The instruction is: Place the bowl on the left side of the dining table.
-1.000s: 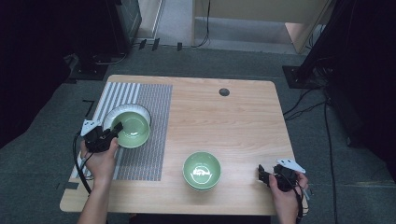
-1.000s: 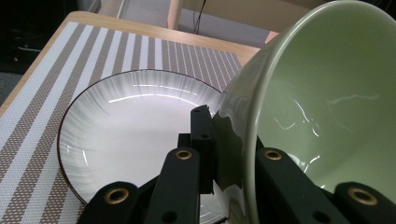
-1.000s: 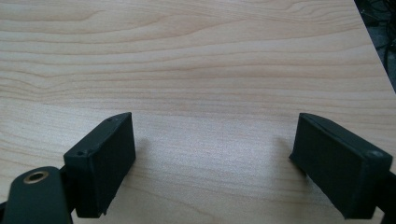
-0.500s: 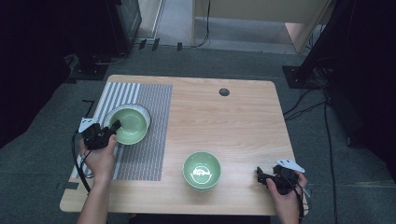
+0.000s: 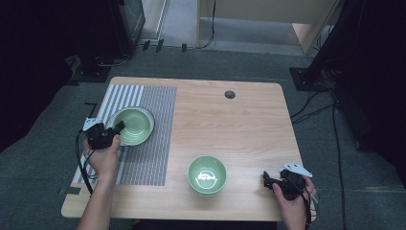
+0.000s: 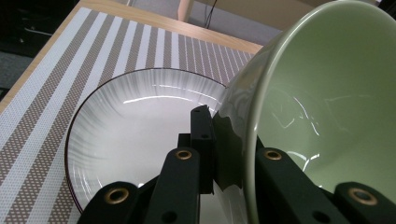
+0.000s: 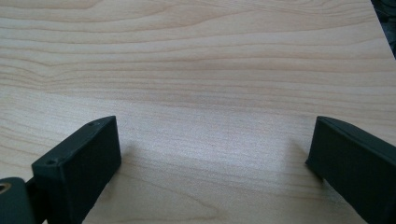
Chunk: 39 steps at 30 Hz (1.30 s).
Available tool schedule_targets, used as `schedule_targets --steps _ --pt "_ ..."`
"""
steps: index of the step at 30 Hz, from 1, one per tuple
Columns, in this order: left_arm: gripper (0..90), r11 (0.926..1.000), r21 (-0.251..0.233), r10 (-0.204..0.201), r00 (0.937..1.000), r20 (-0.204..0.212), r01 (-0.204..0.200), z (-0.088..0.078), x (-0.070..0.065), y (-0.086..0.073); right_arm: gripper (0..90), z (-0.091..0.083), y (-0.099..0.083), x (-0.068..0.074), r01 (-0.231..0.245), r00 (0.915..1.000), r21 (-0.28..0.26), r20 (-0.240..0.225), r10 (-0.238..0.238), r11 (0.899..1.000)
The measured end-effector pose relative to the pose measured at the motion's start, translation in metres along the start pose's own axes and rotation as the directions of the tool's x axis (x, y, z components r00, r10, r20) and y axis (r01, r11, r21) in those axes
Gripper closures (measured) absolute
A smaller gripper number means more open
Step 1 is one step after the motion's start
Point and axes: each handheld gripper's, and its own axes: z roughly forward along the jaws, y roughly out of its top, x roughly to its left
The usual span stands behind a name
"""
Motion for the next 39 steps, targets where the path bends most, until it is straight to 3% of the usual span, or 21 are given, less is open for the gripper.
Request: schedule_targets --steps 11,20,32,39 --pt "83.7 0.9996 0.029 0.000 0.9998 -0.018 0.001 0.011 0.006 0.014 2.1 0.000 0.000 0.000 0.000 1.0000 0.000 0.000 0.000 1.000" --pt "83.7 0.9968 0.068 -0.040 0.9989 -0.027 0.042 0.022 0.015 0.016 2.1 0.000 0.000 0.000 -0.001 1.0000 0.000 0.000 0.001 1.000" --pt "83.6 0.9904 0.123 -0.055 0.9961 -0.069 0.064 0.028 0.028 0.016 2.1 0.000 0.000 0.000 -0.001 1.0000 0.000 0.000 0.001 1.000" --pt "83.5 0.9866 0.149 -0.059 0.9961 -0.065 0.068 0.033 0.030 0.015 2.1 0.000 0.000 0.000 0.000 1.0000 -0.001 0.000 0.000 1.000"
